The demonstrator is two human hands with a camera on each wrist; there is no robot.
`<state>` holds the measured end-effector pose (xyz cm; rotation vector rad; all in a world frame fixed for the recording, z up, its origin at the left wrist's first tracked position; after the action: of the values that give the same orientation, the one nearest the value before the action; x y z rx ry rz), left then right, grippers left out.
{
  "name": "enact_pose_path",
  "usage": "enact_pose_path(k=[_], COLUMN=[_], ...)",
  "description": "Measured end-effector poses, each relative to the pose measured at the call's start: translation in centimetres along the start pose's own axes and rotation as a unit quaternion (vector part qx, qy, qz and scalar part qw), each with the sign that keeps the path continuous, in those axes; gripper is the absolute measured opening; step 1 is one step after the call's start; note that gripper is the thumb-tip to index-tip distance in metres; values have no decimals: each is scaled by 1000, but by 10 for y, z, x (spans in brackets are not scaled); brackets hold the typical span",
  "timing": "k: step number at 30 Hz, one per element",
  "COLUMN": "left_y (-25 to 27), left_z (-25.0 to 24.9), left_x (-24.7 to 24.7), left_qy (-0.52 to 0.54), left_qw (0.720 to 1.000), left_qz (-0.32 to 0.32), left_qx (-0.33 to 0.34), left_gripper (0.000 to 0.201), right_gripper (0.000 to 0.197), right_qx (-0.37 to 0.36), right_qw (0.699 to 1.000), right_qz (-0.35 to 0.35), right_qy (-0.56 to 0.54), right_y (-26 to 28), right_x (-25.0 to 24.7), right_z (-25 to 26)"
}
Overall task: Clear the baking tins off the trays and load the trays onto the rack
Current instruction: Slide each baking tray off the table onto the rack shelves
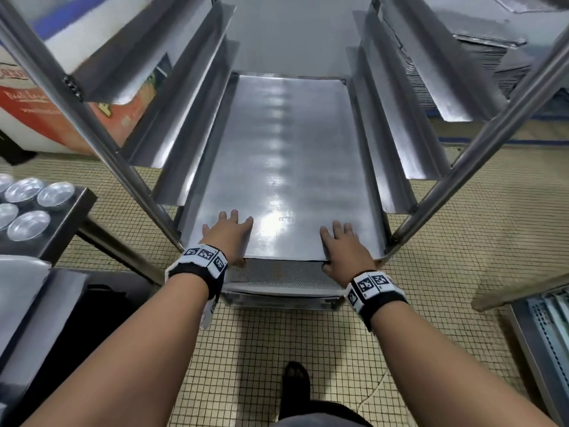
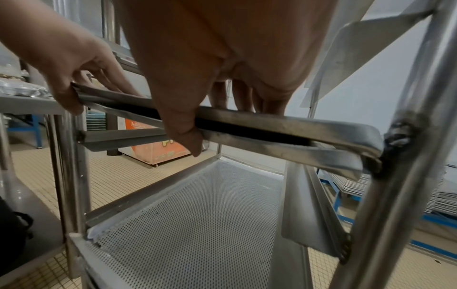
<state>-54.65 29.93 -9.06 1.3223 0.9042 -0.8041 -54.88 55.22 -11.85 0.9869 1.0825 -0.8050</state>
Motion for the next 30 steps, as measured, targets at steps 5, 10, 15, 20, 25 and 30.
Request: enact_pose_path(k=[5,10,15,20,25,30], left_y=[-21,-38,-55,-56,-12,47], left_z=[2,4,10,15,23,60], left_x=[-11,-16,-12,2,33,45], left_qy=[1,13,-13,-22,-36,25], left_qw=[1000,1000,1000,999,995,997], left_qz=[-1,-7,-19,-34,-92,-79], left_qx=[4,6,15,10,13,3], left_gripper=[106,106,105,92,95,72], right_gripper=[88,88,85,80,81,72], right_qx=[-5,-5,-3,24,55,59], right_qw=[1000,1000,999,996,996,996], right_qz=[-7,-8,-13,-26,6,-1], right_qy=[12,18,42,79,66,71], right_y=[-22,-40,-53,-50,-21,21], right_x=[-7,-11,-8,-3,2,-6], right_z=[-6,-9,-8,1,25,68])
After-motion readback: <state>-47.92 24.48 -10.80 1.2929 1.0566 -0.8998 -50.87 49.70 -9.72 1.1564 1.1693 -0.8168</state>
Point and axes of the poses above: each hand's wrist, its own y-axis away from the middle knuckle, its own x-axis out of the palm, z = x × y, the point moved 2 cm from there along -y, towards the middle knuckle, and after that the axes turned 6 degrees about -x, right-handed, at the moved point
